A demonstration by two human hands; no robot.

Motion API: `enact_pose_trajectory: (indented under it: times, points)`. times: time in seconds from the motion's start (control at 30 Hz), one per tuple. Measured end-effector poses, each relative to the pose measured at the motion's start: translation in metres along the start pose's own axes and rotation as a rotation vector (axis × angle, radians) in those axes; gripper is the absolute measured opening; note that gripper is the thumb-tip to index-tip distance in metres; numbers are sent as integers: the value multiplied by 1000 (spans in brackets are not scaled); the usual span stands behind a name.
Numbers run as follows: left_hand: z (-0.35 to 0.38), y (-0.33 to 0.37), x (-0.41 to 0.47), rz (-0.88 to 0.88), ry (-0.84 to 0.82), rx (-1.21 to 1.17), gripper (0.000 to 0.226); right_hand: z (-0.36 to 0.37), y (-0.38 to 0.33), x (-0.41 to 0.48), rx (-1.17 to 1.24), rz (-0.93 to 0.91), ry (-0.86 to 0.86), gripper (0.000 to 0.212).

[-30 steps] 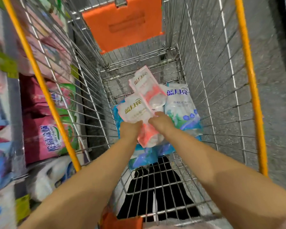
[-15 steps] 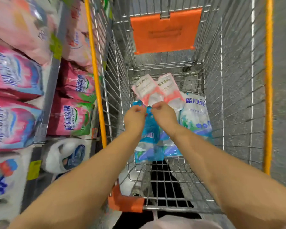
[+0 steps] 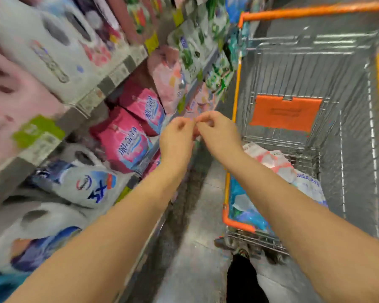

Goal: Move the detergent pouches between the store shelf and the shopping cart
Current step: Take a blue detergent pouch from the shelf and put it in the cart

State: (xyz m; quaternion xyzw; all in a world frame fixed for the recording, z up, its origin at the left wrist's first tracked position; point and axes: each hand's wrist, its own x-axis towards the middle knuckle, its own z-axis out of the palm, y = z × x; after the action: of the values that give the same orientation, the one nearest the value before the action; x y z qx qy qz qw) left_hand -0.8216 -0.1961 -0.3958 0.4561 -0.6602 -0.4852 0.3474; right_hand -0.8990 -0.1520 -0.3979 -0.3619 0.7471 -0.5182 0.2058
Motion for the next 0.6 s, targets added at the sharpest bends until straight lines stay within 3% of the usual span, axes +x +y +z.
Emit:
enact_pose_trajectory:
  times: [0.17,0.33,0.6]
  points:
    - [-156,57,-72,236,227,46,23,56,-133,-91,105,-307,-96,11]
    - [-305,112,-128,419,478,303,18,106,-253,-172,172,-566,-225,6]
    - [-492,174,-205,498,753,430,19,181,-410,-261,324,-902,-437,9]
